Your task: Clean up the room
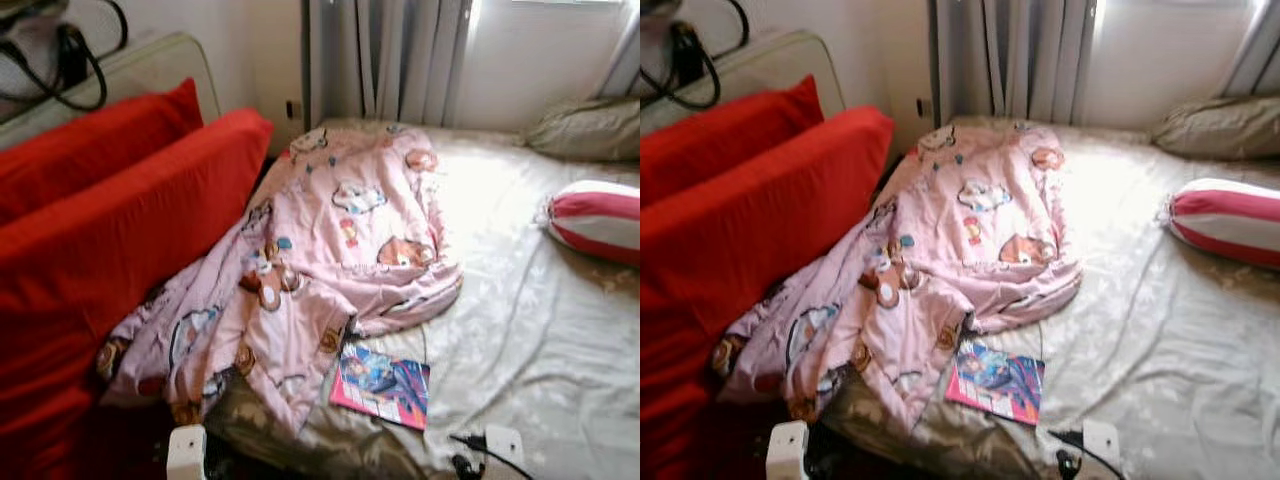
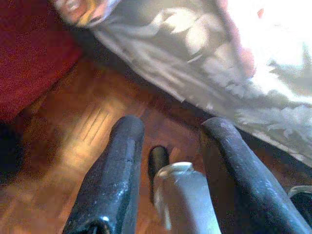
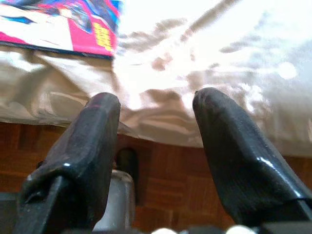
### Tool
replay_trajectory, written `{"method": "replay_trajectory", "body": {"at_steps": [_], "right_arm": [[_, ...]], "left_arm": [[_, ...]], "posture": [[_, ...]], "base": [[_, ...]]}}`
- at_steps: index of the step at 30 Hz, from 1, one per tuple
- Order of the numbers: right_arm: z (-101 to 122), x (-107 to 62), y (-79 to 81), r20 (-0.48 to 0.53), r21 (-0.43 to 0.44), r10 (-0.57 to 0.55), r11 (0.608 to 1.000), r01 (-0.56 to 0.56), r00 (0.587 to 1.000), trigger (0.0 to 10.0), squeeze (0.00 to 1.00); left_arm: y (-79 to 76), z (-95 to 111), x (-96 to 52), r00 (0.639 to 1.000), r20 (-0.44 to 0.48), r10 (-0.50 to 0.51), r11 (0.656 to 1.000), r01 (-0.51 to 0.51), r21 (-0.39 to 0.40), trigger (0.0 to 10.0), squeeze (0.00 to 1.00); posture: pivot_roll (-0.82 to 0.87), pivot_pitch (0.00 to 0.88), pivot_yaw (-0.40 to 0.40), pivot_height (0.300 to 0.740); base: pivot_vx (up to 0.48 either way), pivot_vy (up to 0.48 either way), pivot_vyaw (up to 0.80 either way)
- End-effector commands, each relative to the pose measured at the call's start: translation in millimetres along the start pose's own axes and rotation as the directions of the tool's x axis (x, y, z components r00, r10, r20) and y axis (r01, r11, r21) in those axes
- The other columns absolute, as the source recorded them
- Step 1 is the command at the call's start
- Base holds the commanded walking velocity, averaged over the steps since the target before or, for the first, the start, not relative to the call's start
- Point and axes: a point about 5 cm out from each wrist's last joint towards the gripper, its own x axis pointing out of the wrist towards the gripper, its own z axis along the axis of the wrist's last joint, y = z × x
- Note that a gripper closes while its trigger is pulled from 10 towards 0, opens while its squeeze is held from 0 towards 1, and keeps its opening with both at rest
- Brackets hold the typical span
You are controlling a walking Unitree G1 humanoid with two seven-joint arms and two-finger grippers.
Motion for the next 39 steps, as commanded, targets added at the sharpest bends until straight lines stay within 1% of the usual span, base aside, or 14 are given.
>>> {"method": "replay_trajectory", "body": {"at_steps": [1,2,3,4,5,7,9,12,13,14,15,22,34,39], "right_arm": [[2.5,0.5,4.1,0.025,0.01,0.015,1.0,-0.016,1.0,10.0,0.0],[3.4,0.6,4.5,0.031,0.009,0.016,1.0,-0.017,0.999,10.0,0.0],[5.0,0.7,4.9,0.045,0.02,0.018,1.0,-0.019,0.999,10.0,0.0],[5.0,0.7,4.9,0.045,0.02,0.018,1.0,-0.019,0.999,10.0,0.0],[5.8,0.8,4.9,0.051,0.025,0.017,1.0,-0.019,0.999,10.0,0.0],[67.9,9.3,24.6,0.285,0.007,0.066,0.997,-0.071,0.956,10.0,0.0],[97.9,8.6,31.8,0.399,-0.019,0.091,0.996,-0.092,0.912,10.0,0.0],[105.2,7.3,28.2,0.435,-0.024,0.076,0.997,-0.073,0.897,10.0,0.0],[113.8,5.3,27.1,0.483,-0.011,0.072,0.997,-0.076,0.873,10.0,0.0],[113.8,5.3,27.1,0.483,-0.011,0.072,0.997,-0.076,0.873,10.0,0.0],[120.5,3.4,27.4,0.519,-0.008,0.078,0.996,-0.086,0.851,10.0,0.0],[134.2,-4.1,36.9,0.61,-0.073,0.136,0.991,-0.116,0.781,10.0,0.0],[133.4,-11.6,37.2,0.665,-0.076,0.126,0.992,-0.101,0.736,10.0,0.0],[128.6,-10.3,33.3,0.644,-0.061,0.09,0.996,-0.067,0.76,10.0,0.0]], "left_arm": [[6.3,3.6,-0.7,0.999,0.029,0.033,0.999,-0.032,-0.017,10.0,0.0],[6.7,4.4,-0.7,0.999,0.036,0.038,0.999,-0.038,-0.022,10.0,0.0],[3.7,29.2,4.0,0.99,0.138,0.025,1.0,-0.024,-0.012,10.0,0.0],[3.7,29.2,4.0,0.99,0.138,0.025,1.0,-0.024,-0.012,10.0,0.0],[-0.1,53.5,7.2,0.973,0.231,0.005,1.0,-0.005,-0.002,10.0,0.0],[-1.4,95.6,6.9,0.916,0.4,-0.014,1.0,0.011,0.01,10.0,0.0],[1.8,111.4,3.4,0.877,0.48,-0.009,1.0,0.004,0.011,10.0,0.0],[6.3,124.3,-1.0,0.838,0.545,0.001,1.0,-0.013,0.018,10.0,0.0],[6.2,136.4,-4.5,0.803,0.596,-0.011,1.0,-0.008,0.03,10.0,0.0],[6.2,136.4,-4.5,0.803,0.596,-0.011,1.0,-0.008,0.03,10.0,0.0],[4.6,145.7,-8.0,0.77,0.637,-0.03,0.999,0.001,0.047,10.0,0.0],[1.3,163.0,-17.4,0.689,0.722,-0.061,0.997,0.006,0.078,10.0,0.0],[-16.3,162.3,-20.6,0.656,0.746,-0.112,0.994,0.066,0.09,10.0,0.0],[-13.7,163.9,-20.9,0.657,0.746,-0.113,0.994,0.067,0.091,10.0,0.0]], "posture": [[0.02,0.0,0.029,0.74],[0.02,0.0,0.029,0.74],[0.02,0.0,0.029,0.74],[0.02,0.0,0.029,0.74],[0.03,0.0,0.028,0.74],[0.03,0.002,0.021,0.74],[0.04,0.008,0.026,0.74],[0.03,0.01,0.03,0.74],[0.03,0.014,0.032,0.74],[0.03,0.014,0.032,0.74],[0.03,0.013,0.034,0.74],[0.02,0.007,0.034,0.74],[0.01,0.0,0.031,0.74],[0.01,0.0,0.031,0.74]], "base": [[0.0,0.0,0.0],[0.0,0.0,0.0],[0.0,0.0,0.0],[0.0,0.0,0.0],[0.0,0.0,0.0],[0.0,0.0,0.0],[0.0,0.0,0.0],[0.0,0.0,0.0],[0.0,0.0,0.0],[0.0,0.0,0.0],[0.0,0.0,0.0],[0.0,0.0,0.0],[0.0,0.0,0.0],[0.0,0.0,0.0]]}}
